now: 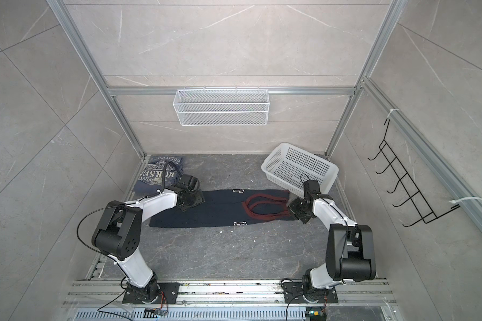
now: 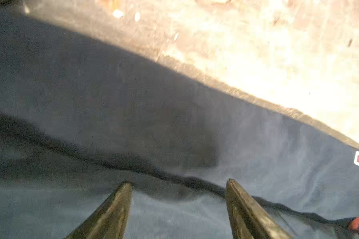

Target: Fold and stack the tank tops

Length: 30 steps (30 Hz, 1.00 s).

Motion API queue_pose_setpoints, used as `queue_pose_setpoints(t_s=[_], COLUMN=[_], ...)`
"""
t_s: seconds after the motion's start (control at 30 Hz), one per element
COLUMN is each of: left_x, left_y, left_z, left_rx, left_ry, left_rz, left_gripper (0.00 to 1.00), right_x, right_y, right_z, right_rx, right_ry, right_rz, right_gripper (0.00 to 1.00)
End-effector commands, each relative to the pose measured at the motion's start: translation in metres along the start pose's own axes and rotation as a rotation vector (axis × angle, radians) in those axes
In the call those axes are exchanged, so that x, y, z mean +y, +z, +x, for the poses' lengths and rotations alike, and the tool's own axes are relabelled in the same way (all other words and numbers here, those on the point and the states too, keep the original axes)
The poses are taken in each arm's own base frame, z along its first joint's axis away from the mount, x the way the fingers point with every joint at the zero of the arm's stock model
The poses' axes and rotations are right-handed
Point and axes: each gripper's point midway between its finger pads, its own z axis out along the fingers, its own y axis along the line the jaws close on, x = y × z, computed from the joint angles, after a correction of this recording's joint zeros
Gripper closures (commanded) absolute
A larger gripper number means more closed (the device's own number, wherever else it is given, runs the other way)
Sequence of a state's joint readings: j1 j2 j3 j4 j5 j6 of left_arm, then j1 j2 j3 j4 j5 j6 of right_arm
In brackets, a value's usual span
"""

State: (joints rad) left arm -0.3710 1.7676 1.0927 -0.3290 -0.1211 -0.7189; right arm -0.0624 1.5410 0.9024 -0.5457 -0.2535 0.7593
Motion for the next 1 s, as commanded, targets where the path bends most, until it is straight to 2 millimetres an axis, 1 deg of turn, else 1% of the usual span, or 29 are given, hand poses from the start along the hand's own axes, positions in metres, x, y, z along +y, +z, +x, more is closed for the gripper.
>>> queue_pose_setpoints(t_s=[0.0,0.07,0.1,0.17,0.2,0.3,0.4,0.47,0.5,0.57,0.6,0.67,0.73,0.83,0.9,0.97], left_x=[0.001,0.0,-0.001,-0.004,-0.005,-0.012,-0.024,-0.036,-0.047,-0.079,-0.094,-0.135,-0.166,-0.199,-0.213,-0.222], left_y=[0.005,0.006,0.007,0.006,0.004,-0.002,-0.016,-0.029,-0.035,-0.046,-0.049,-0.057,-0.057,-0.049,-0.042,-0.034], left_z=[-0.006,-0.006,-0.007,-0.008,-0.009,-0.012,-0.015,-0.016,-0.015,-0.01,-0.005,0.012,0.031,0.061,0.074,0.083], left_rx=[-0.003,0.0,0.001,0.003,0.002,0.003,-0.019,-0.042,-0.049,-0.052,-0.043,-0.035,-0.011,0.059,0.074,0.091], left_ry=[-0.004,-0.004,-0.003,0.0,0.002,0.027,0.078,0.131,0.177,0.3,0.364,0.518,0.656,0.814,0.87,0.903], left_rz=[-0.018,-0.017,-0.013,-0.006,-0.001,0.021,0.055,0.084,0.116,0.178,0.208,0.28,0.322,0.34,0.327,0.316], left_gripper=[0.26,0.26,0.26,0.26,0.26,0.27,0.27,0.26,0.25,0.23,0.23,0.23,0.22,0.22,0.22,0.22], right_x=[-0.023,-0.028,-0.027,-0.022,-0.017,-0.007,0.002,0.006,0.007,0.009,0.009,0.009,0.008,0.006,0.006,0.005], right_y=[0.011,0.018,0.021,0.019,0.017,0.0,-0.016,-0.022,-0.022,-0.021,-0.02,-0.018,-0.017,-0.016,-0.016,-0.017], right_z=[-0.012,-0.015,-0.016,-0.022,-0.025,-0.031,-0.032,-0.032,-0.032,-0.031,-0.031,-0.03,-0.03,-0.029,-0.028,-0.027], right_rx=[-0.02,-0.015,-0.016,-0.042,-0.055,-0.106,-0.141,-0.143,-0.141,-0.132,-0.128,-0.123,-0.123,-0.123,-0.117,-0.116], right_ry=[0.01,0.017,0.014,0.002,-0.011,-0.035,-0.06,-0.073,-0.078,-0.086,-0.088,-0.087,-0.088,-0.088,-0.09,-0.095], right_rz=[0.116,0.132,0.124,0.106,0.094,0.065,0.035,0.024,0.02,0.017,0.015,0.014,0.014,0.017,0.019,0.021], right_gripper=[0.97,0.92,0.89,0.85,0.85,0.86,0.86,0.82,0.81,0.81,0.81,0.82,0.83,0.84,0.83,0.76])
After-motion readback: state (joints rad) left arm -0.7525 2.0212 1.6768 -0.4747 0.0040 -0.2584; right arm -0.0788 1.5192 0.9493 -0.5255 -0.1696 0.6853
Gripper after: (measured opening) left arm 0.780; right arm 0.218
